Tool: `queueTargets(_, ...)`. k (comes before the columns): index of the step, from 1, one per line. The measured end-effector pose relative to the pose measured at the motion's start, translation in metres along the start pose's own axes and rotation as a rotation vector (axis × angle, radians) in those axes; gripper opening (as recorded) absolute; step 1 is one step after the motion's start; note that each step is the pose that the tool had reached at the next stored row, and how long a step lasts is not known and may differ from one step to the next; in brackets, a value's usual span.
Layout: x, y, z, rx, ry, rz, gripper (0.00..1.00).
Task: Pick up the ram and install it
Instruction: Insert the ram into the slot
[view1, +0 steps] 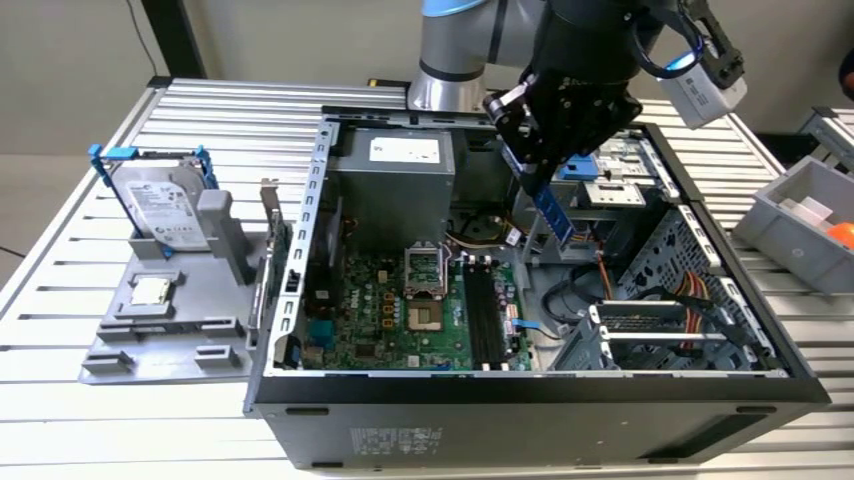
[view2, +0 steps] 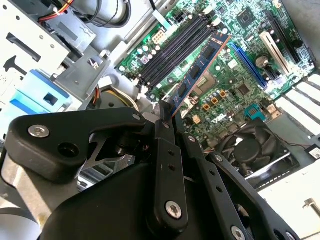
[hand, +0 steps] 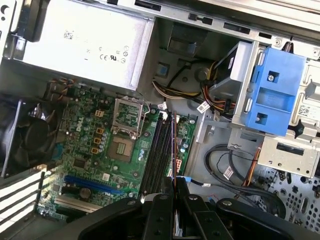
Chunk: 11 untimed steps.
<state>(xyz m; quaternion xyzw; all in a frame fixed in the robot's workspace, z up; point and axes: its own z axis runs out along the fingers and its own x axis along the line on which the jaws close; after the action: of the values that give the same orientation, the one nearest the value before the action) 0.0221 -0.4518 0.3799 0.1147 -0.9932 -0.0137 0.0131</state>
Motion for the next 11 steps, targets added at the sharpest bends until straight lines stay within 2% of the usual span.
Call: queueTargets(11, -0.0003, -0.0003, 0.0079, 0.0007, 0.0001, 0.000, 0.00)
